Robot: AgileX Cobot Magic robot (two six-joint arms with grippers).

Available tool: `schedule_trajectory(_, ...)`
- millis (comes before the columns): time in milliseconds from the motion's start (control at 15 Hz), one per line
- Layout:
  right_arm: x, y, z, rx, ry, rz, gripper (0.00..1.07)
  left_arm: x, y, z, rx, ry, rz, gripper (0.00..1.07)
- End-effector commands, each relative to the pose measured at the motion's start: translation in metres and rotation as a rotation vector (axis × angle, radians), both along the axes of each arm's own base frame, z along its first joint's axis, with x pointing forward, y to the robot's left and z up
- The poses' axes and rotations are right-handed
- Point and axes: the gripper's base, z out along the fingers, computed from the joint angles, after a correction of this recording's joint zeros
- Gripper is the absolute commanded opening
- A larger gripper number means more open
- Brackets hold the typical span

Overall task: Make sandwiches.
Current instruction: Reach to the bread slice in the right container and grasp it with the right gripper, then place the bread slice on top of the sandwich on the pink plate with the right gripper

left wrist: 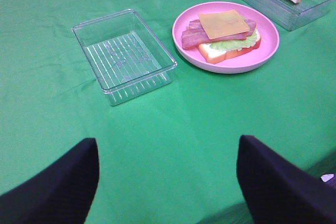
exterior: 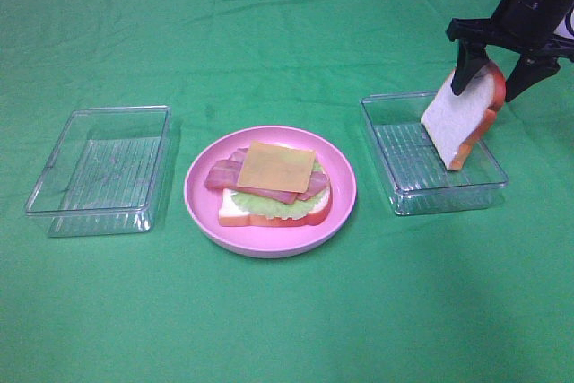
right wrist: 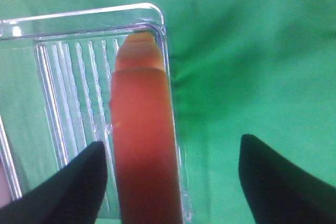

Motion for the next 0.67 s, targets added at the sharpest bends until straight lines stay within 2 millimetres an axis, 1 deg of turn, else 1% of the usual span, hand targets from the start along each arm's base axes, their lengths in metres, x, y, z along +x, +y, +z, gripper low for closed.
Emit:
schedule_trajectory(67, 0.001, -0.001, -0.005, 0.002, 0.009, 0.009, 0.54, -0.003, 0.001, 0.000, -0.016, -0.030, 0.000, 0.70)
schedule_trajectory(200, 0.001, -0.001, -0.005, 0.002, 0.015, 0.009, 0.33, -0.003, 0.001, 0.000, -0.016, -0.030, 0.000, 0.70)
schedule_trajectory(333, 0.000, -0.001, -0.005, 0.004, 0.021, 0.006, 0.08, -0.003, 0.001, 0.000, -0.016, -0.030, 0.000, 0.70)
schedule_trajectory(400, 0.000, -0.001, -0.004, 0.004, 0.023, 0.007, 0.00, -0.003, 0.001, 0.000, -0.016, -0.030, -0.001, 0.70)
schedule_trajectory(467, -0.001, -0.001, -0.002, 0.005, 0.025, -0.002, 0.00, -0.003, 0.001, 0.000, -0.016, -0.030, -0.001, 0.70)
schedule_trajectory(533, -0.002, 0.000, 0.004, 0.005, 0.014, -0.011, 0.00, -0.003, 0.001, 0.000, -0.016, -0.030, -0.001, 0.70)
schedule_trajectory(667, -0.005, 0.000, 0.025, 0.004, -0.034, -0.014, 0.00, -0.003, 0.001, 0.000, -0.016, -0.030, -0.001, 0.70)
